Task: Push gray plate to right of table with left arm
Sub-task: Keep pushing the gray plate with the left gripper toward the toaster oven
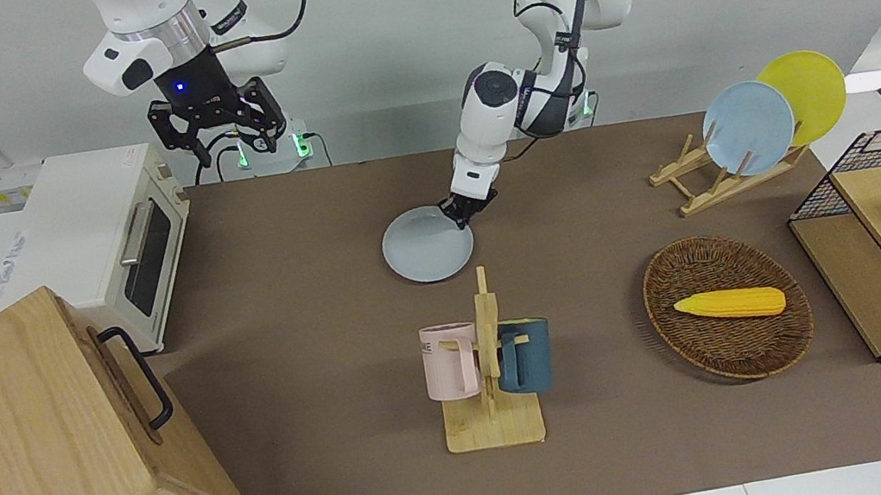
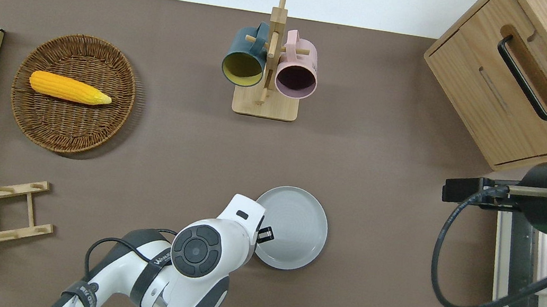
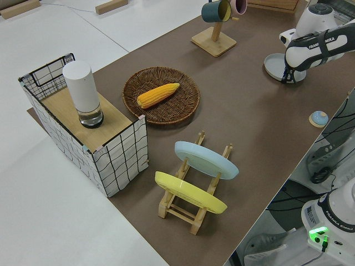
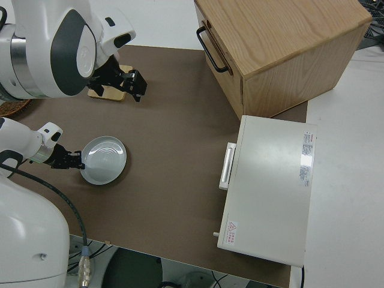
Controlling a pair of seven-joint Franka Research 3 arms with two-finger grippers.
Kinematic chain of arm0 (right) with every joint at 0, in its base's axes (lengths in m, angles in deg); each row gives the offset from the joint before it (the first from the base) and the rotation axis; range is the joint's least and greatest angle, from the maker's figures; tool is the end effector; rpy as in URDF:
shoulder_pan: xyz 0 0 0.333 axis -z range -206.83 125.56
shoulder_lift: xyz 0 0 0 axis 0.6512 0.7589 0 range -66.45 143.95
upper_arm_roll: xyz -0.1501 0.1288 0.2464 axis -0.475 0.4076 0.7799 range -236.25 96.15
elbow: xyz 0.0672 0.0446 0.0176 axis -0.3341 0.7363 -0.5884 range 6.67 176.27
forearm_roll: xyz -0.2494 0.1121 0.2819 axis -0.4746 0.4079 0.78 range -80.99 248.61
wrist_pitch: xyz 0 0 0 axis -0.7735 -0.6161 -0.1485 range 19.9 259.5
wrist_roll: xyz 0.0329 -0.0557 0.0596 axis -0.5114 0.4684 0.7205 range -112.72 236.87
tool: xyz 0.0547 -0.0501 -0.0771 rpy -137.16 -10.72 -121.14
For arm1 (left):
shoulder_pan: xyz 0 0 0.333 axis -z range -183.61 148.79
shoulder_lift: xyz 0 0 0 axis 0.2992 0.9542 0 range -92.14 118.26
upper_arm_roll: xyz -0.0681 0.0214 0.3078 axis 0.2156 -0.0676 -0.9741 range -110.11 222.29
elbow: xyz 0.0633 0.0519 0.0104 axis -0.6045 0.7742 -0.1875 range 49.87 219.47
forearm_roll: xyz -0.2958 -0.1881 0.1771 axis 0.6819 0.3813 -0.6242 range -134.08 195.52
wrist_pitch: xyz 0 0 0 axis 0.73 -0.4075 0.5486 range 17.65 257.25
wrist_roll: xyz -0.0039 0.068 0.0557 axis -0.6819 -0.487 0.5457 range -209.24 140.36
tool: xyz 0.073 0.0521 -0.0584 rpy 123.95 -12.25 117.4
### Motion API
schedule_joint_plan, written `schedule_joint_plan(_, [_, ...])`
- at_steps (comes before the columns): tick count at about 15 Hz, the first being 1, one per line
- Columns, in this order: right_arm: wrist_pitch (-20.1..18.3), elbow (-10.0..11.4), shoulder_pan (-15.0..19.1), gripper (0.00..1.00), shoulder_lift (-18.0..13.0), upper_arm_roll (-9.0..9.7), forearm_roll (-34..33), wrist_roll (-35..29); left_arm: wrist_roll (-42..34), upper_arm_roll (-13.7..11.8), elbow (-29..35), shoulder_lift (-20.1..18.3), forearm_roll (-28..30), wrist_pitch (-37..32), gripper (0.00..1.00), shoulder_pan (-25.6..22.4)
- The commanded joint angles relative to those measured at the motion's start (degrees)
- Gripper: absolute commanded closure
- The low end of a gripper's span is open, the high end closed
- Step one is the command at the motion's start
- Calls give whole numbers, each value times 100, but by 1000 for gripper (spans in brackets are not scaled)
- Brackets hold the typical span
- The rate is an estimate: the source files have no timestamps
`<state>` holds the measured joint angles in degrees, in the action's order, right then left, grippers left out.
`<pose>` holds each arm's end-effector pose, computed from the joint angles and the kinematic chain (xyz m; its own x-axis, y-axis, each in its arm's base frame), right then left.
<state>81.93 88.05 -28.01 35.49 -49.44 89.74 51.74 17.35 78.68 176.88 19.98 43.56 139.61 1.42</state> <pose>0.5253 0.0917 0.6651 0.9991 -0.0352 0.0230 -0.0330 -0.9955 -0.0885 0.3974 -0.3461 0.3003 0.9328 0.3503 -0.0851 0.3604 -0.9122 0.1950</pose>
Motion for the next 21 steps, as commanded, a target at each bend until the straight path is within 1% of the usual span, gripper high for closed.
schedule_joint_plan(1, [-22,-72,118,5,36,57,83,-12,314,-44,-73,160,-54,225,1000,227])
schedule_joint_plan(5, [-22,-80,118,5,36,57,83,-12,473,-44,-266,283,-54,226,1000,280])
schedule_joint_plan(8, [-22,-80,118,5,27,66,83,-12,482,-44,-275,283,-54,226,1000,288])
schedule_joint_plan(10, [-22,-80,118,5,36,66,83,-12,551,-44,-284,318,-54,234,1000,428])
schedule_joint_plan(14, [-22,-80,118,5,36,66,83,-12,639,-53,-407,388,-71,234,1000,499])
schedule_joint_plan(18, [-22,-80,118,5,36,66,83,-12,1017,-53,-618,617,-580,234,1000,561])
schedule_joint_plan(19, [-22,-80,118,5,36,66,83,-12,1009,-53,-627,635,-590,234,976,561])
schedule_joint_plan(20, [-22,-72,118,5,36,66,83,-12,1009,-53,-662,643,-590,234,841,561])
schedule_joint_plan(21, [-22,-80,118,5,36,66,83,-12,1009,-79,-705,661,-590,226,672,561])
